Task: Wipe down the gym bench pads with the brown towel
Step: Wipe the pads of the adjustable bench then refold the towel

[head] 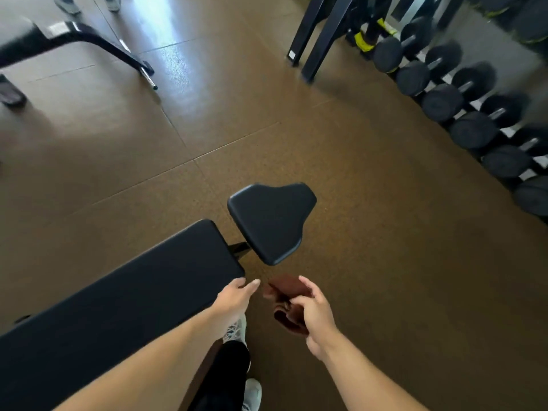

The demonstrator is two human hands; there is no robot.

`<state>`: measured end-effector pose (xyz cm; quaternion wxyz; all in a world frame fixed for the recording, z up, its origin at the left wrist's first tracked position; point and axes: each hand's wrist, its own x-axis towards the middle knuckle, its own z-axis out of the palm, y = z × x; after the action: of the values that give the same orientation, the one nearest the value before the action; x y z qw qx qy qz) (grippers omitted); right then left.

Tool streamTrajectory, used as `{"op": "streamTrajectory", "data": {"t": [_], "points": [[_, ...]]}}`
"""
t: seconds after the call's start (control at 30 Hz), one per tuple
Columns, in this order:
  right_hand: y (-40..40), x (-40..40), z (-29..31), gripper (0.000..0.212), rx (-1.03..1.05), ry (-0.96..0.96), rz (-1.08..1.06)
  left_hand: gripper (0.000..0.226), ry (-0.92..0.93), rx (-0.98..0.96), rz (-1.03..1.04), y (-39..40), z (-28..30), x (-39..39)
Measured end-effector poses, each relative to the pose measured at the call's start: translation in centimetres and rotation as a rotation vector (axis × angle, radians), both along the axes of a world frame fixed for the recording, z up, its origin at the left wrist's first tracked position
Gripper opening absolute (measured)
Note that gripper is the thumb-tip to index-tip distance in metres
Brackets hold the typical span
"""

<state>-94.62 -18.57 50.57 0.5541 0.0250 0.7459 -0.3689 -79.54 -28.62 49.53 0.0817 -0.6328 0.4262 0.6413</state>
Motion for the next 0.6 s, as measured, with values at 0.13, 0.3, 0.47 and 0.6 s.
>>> {"op": "streamTrajectory", "data": {"t": [0.13, 0.3, 0.47, 0.6], "points": [[-5.8, -1.4, 6.6, 0.036, -0.171, -0.184, 0.047, 0.077, 0.34, 0.284, 0.365, -4.0, 5.0, -3.3], [-12.6, -2.8, 11.0, 0.032, -0.143, 0.116, 0.351, 0.045, 0.298, 0.158, 0.588, -9.3, 9.2, -7.7], [-17.6, -5.6, 12.8, 0.048, -0.063, 0.361, 0.676, 0.039, 0.139, -0.081, 0.544, -13.5, 11.6, -11.4], [-20.6, -10.5, 13.7, 0.034, -0.097, 0.208, 0.649, 0.042, 0.138, -0.253, 0.381, -16.5, 11.3, -15.4]]}}
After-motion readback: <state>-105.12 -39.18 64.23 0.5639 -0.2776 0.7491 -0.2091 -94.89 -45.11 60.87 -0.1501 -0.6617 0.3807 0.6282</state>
